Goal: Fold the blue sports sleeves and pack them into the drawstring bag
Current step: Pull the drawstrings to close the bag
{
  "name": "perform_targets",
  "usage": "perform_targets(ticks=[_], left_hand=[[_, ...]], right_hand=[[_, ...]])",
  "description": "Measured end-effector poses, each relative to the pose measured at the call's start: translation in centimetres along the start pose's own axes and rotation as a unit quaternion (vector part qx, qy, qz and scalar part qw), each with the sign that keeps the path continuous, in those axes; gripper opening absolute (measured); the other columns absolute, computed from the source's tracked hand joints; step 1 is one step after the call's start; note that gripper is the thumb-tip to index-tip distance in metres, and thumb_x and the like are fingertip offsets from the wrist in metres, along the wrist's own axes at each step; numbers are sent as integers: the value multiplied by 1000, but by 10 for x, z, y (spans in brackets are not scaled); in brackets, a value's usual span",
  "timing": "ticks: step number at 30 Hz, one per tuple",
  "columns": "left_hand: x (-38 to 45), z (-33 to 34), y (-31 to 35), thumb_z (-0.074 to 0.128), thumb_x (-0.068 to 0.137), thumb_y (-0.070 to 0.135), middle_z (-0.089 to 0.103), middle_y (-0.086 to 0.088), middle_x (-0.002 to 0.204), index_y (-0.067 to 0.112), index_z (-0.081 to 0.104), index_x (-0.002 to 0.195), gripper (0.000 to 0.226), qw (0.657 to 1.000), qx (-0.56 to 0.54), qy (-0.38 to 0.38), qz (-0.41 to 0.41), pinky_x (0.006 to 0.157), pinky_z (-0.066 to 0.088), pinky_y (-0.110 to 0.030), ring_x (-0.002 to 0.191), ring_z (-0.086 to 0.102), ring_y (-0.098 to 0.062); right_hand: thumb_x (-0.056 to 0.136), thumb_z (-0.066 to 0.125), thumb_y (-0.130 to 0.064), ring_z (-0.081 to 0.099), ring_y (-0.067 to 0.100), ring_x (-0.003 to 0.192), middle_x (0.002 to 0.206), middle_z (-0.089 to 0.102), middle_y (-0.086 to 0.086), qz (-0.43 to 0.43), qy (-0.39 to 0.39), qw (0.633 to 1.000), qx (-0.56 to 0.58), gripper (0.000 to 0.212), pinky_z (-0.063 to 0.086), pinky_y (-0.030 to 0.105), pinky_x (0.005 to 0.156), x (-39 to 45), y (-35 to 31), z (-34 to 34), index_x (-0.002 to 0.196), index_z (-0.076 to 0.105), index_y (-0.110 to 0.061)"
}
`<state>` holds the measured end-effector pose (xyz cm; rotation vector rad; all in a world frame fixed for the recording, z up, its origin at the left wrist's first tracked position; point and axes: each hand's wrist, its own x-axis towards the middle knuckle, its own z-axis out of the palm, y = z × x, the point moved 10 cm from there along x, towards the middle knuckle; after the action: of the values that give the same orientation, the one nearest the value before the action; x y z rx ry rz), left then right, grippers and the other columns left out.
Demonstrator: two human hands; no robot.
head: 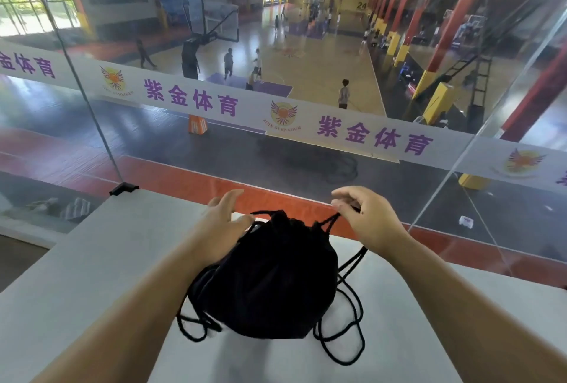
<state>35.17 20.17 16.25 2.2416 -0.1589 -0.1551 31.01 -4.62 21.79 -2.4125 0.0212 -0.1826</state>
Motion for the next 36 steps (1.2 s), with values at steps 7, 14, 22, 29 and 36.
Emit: perform_targets(ticks=[7,14,22,29,36], left_hand=[[-18,18,52,45,94,30,52,13,111,26,58,113,24,988,16,8,150,77,36,-10,97,50,7],[-15,25,41,47,94,33,52,16,88,26,55,91,11,988,70,22,136,66,35,-15,82,51,0],[-11,10,43,46,95,34,53,6,77,13,57,84,26,983,111,68,131,69,35,-28,75,52,-17],[-1,-49,41,48,95,34,57,0,62,11,60,72,35,965,150,162,141,69,33,-29,67,48,-20],[8,-50,1,40,95,47,45,-2,57,12,40,58,50,973,178,139,49,59,31,-35,60,44,-24]], right_hand=[[96,47,-35,62,12,89,97,69,-6,68,-97,990,-77,27,50,31,83,-23,43,10,103,68,-19],[89,49,-54,60,4,97,108,64,-13,45,-162,986,-20,36,48,29,89,-26,26,40,113,62,-29],[97,43,-42,60,19,80,86,65,3,-12,-151,977,-150,38,48,36,74,-15,-1,47,88,64,-11],[96,36,-50,53,21,62,59,51,2,8,-15,985,-170,52,40,35,60,12,10,-22,60,44,-14],[98,33,-49,54,20,66,65,53,0,88,11,973,-214,46,39,33,60,1,55,-27,64,44,-20]])
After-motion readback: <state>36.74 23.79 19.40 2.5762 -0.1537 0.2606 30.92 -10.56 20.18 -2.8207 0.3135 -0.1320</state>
